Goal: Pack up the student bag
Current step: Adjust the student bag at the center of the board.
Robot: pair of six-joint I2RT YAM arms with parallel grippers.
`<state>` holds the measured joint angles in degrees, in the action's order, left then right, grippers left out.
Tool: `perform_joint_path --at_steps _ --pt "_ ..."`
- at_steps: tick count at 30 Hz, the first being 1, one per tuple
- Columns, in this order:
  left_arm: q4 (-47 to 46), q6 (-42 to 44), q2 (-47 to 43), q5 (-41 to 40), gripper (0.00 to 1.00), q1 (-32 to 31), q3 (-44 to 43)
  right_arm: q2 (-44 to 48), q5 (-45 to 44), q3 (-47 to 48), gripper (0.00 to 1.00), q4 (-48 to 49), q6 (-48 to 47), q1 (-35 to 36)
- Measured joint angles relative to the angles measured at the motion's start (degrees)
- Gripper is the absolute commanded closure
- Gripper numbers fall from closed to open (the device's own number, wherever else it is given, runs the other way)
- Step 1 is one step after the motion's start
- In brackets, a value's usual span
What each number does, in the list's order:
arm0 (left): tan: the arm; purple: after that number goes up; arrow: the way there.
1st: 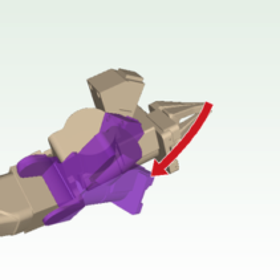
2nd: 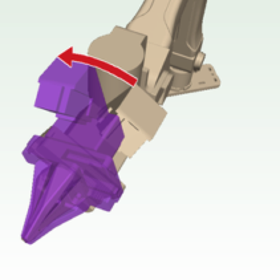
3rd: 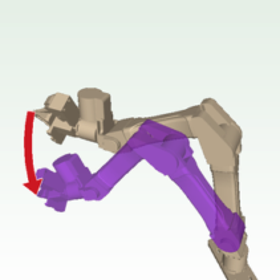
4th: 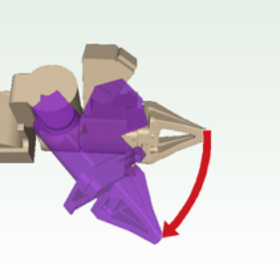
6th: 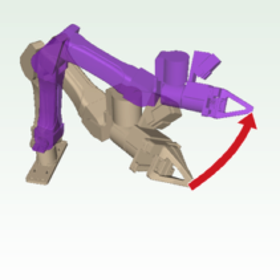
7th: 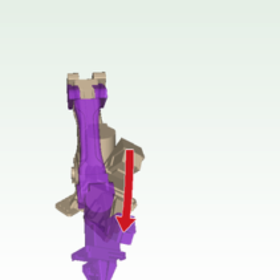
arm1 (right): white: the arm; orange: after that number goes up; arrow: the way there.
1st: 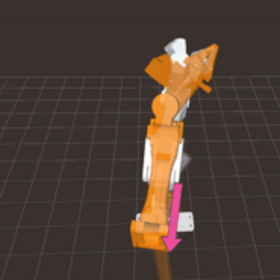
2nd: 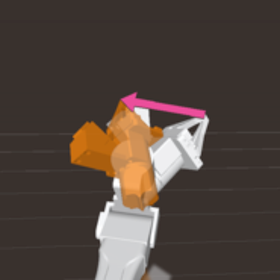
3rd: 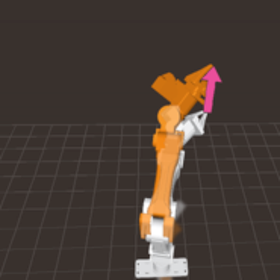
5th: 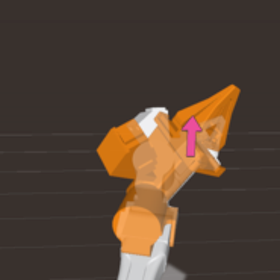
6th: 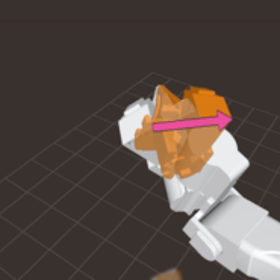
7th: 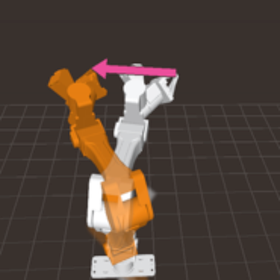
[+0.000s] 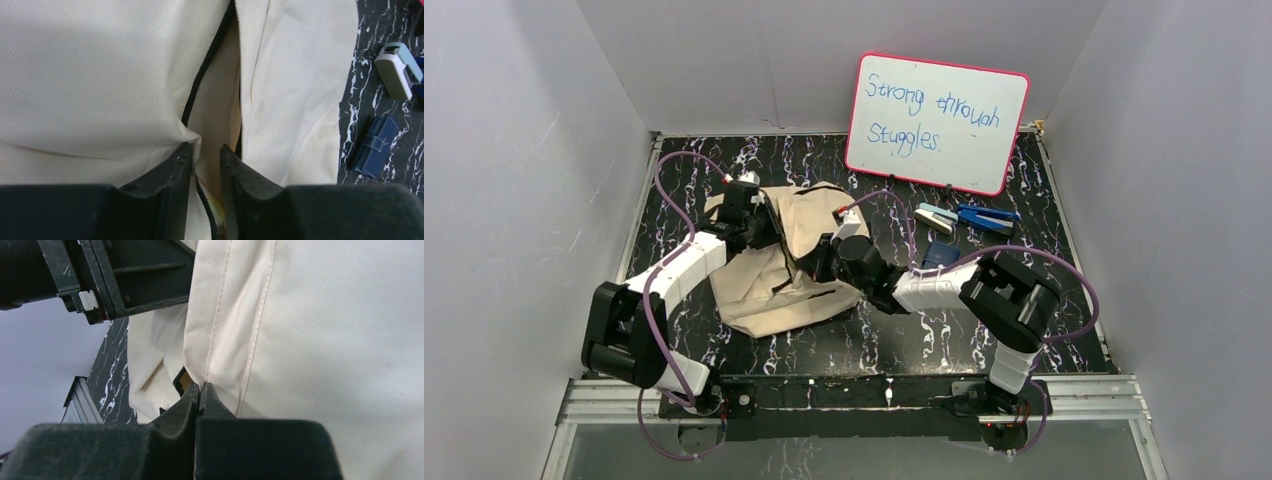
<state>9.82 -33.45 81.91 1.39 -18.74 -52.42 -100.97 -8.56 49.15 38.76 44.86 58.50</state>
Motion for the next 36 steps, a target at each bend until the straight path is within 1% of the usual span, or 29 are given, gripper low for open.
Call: perform_joint_path --at_steps 2,3,7,8,9,10,12,16,18,22,24,26,29,32,36 --pt "-1.20 -0.22 0.31 1.11 0.67 0.07 -0.09 0.00 0.33 -0.02 0.92 0.59 -0.04 0.00" --pt "-1.75 -0.26 0.28 1.64 0.66 0.11 -0.09 0.00 0.50 -0.02 0.89 0.83 -0.07 0.00" --pt "-2.43 -0.17 -0.07 2.25 0.63 0.15 -0.66 0.04 0.92 -0.02 0.77 1.16 -0.79 0.00" --pt "-2.23 0.02 -0.46 2.10 0.62 0.15 -0.94 0.17 0.98 -0.02 0.72 0.98 -1.27 0.02" --pt "-2.01 0.17 -1.07 1.81 0.61 0.15 -1.25 0.48 0.98 -0.02 0.63 0.57 -1.64 0.02" --pt "-1.75 0.44 -1.77 1.16 0.59 0.15 -1.57 1.07 0.98 -0.07 0.58 -0.13 -2.19 0.07" --pt "-0.96 1.20 -3.98 -0.66 0.57 0.15 -2.45 2.69 0.72 -0.15 0.51 -2.01 -3.21 0.17" --pt "1.01 2.99 -9.44 -3.56 0.56 0.15 -2.93 8.46 -1.95 -0.90 0.43 -6.84 -5.84 0.52" --pt "2.67 3.65 -11.91 -4.42 0.56 0.15 -2.89 11.61 -3.67 -1.62 0.37 -9.42 -6.64 0.68" --pt "4.96 4.31 -16.79 -4.90 0.56 0.15 -0.13 17.14 -8.39 -2.58 0.25 -16.76 -7.37 0.70" --pt "6.16 4.83 -19.10 -3.69 0.56 0.15 2.10 19.06 -10.99 -2.82 0.22 -21.99 -6.86 0.42" --pt "7.50 5.77 -20.96 -0.92 0.56 0.13 4.02 20.48 -12.74 -3.30 0.22 -27.06 -5.97 -0.37" --pt "9.16 7.32 -21.24 2.56 0.56 -0.63 5.03 22.08 -13.29 -4.98 0.21 -32.37 -4.09 -2.47" --pt "10.86 9.03 -20.76 3.15 0.56 -3.32 5.14 23.17 -11.15 -7.32 0.21 -35.45 -1.27 -5.73" --pt "13.14 11.47 -20.13 2.34 0.56 -6.67 5.11 22.88 -5.73 -9.88 0.21 -35.23 2.54 -9.86"
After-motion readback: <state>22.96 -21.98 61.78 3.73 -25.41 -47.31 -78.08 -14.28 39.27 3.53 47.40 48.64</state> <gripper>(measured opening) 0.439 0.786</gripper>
